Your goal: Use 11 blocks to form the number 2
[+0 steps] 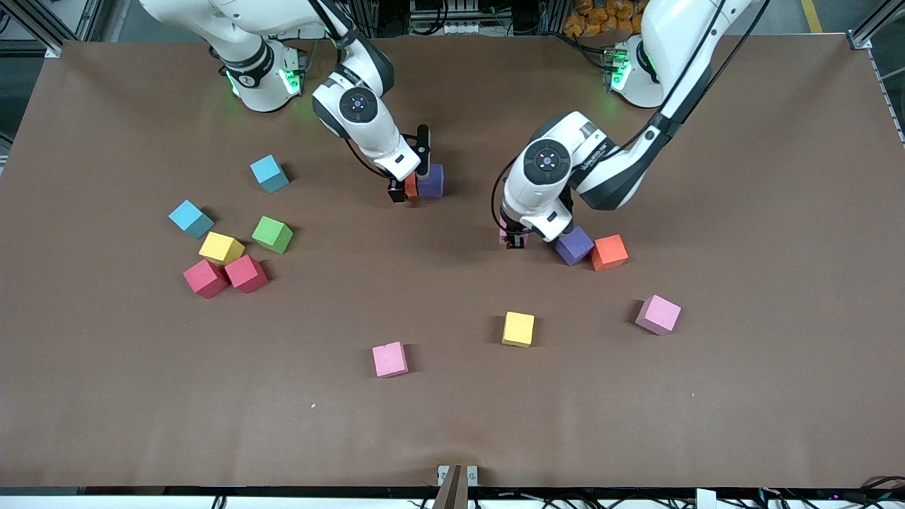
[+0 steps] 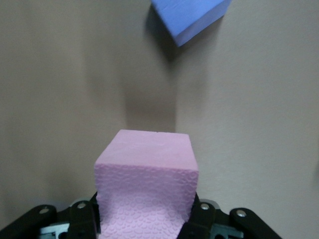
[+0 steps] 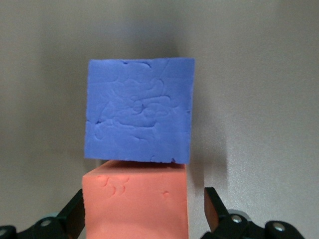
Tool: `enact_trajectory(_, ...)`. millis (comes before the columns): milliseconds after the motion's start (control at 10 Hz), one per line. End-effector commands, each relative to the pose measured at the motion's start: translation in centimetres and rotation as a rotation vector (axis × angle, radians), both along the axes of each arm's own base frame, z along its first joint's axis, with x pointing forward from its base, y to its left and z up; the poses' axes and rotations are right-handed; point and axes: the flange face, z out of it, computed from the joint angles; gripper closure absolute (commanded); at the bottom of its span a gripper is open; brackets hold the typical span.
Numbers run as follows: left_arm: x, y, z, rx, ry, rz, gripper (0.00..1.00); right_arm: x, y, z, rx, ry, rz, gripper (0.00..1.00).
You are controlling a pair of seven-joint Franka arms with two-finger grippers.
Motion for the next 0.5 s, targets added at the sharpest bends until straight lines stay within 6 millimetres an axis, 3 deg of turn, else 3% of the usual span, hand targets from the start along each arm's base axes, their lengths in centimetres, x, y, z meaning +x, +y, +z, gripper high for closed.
enact_trajectory(0, -2.3, -1.4, -1.0, 0.003, 0.027, 0.006, 1.0, -0.2, 0.0, 1.3, -0.023, -0.006, 0.014, 0.0)
enact_trajectory(199, -3.8, -3.1, -1.7, -0.006, 0.027, 0.008, 1.0, -0.3, -0.4, 3.1, -0.069, 0.007, 0.024, 0.0)
enact_trajectory(399, -7.0, -4.7, -2.9, -0.01, 0.026, -0.008, 1.0, -0.2, -0.7, 6.3, -0.095, -0.016, 0.034, 0.0)
